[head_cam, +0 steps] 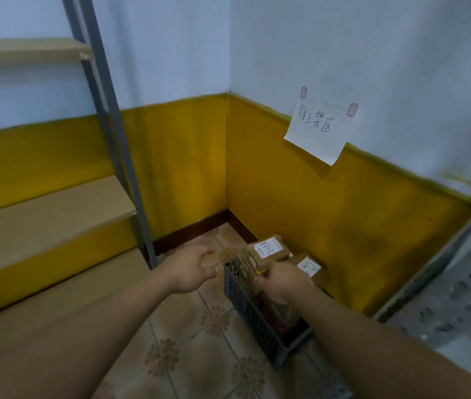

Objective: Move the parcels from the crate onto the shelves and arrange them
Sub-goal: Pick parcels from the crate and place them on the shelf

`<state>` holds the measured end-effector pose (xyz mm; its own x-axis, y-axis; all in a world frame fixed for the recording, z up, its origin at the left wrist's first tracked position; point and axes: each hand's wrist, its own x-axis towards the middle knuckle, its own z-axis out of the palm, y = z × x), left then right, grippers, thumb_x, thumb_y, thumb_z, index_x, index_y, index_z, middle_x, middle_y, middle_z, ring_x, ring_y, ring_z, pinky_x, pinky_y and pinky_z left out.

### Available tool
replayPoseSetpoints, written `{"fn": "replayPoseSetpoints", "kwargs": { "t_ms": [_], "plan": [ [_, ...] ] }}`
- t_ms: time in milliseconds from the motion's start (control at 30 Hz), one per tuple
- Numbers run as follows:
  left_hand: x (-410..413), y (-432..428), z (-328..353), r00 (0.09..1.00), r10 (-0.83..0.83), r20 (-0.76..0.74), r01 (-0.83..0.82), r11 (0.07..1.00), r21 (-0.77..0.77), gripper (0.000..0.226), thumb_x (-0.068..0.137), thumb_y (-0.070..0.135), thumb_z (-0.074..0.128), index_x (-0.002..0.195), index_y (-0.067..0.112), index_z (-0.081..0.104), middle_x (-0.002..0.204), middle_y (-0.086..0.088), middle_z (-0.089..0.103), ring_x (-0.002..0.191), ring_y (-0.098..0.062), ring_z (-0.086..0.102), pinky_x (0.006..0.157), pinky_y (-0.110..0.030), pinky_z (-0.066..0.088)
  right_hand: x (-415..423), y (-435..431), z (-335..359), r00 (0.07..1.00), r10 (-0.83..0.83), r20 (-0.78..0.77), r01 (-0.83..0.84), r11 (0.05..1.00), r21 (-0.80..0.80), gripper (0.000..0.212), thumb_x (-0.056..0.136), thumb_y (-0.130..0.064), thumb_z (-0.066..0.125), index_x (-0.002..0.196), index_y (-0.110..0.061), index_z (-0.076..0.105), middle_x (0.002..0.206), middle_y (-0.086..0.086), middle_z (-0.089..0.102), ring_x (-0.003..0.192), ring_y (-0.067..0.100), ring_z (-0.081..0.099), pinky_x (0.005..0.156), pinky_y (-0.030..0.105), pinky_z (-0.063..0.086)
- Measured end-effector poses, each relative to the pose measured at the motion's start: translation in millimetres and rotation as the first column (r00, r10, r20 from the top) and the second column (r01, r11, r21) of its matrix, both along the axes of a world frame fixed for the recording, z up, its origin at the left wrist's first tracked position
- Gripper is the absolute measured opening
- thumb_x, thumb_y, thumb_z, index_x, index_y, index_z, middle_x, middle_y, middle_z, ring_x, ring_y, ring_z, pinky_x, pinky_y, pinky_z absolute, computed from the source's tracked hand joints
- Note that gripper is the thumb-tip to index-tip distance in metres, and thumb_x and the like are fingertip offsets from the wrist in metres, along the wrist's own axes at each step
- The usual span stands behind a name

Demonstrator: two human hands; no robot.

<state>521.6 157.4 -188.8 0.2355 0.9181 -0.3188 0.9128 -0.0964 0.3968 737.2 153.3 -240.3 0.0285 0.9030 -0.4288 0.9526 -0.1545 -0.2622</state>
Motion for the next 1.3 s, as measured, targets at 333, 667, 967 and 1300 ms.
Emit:
{"fn": "replayPoseSetpoints", "kwargs": {
  "t_ms": [333,667,967,1300],
  "plan": [
    [-15.6,174.5,-61.5,0.943,-0.334,0.007,0.331,0.933,-0.142,0.021,0.09,0.037,0.055,0.104,0.022,0.061,0.111,0.0,0.063,0.108,-0.02,0.058,0.097,-0.038,0.047,9.7,105.3,-41.6,0.941,-0.334,0.05,0.337,0.938,-0.078,0.043,0.104,-0.043,0.038,0.134,-0.015,0.052,0.136,0.011,0.057,0.122,0.028,0.054,0.101,0.038,0.044],
    [38.8,280.2,-130.5,0.752,-0.659,-0.023,0.635,0.732,-0.247,0.035,0.089,0.044,0.055,0.123,0.037,0.058,0.113,0.011,0.065,0.097,-0.009,0.058,0.073,-0.022,0.042,36.3,120.8,-90.4,0.763,-0.646,0.034,0.637,0.741,-0.214,0.045,0.099,-0.048,0.048,0.133,-0.019,0.051,0.125,0.009,0.06,0.107,0.027,0.059,0.083,0.036,0.051],
    [112.9,356.1,-220.7,0.675,-0.714,-0.185,0.662,0.697,-0.276,0.029,0.091,0.043,0.056,0.116,0.028,0.06,0.108,0.005,0.065,0.093,-0.011,0.059,0.081,-0.026,0.05,105.9,181.7,-172.7,0.729,-0.684,0.029,0.655,0.685,-0.319,0.053,0.097,-0.036,0.051,0.144,-0.016,0.04,0.138,0.013,0.049,0.12,0.032,0.052,0.091,0.04,0.05],
    [176.4,431.8,-399.5,0.705,-0.685,-0.184,0.654,0.729,-0.205,0.079,0.083,0.066,0.054,0.149,0.035,0.024,0.153,-0.008,0.034,0.136,-0.033,0.034,0.108,-0.048,0.031,149.4,249.7,-324.4,0.634,-0.772,0.04,0.746,0.597,-0.293,0.08,0.095,-0.047,0.057,0.158,-0.022,0.015,0.162,0.014,0.015,0.144,0.039,0.024,0.112,0.049,0.037]
  ]
}}
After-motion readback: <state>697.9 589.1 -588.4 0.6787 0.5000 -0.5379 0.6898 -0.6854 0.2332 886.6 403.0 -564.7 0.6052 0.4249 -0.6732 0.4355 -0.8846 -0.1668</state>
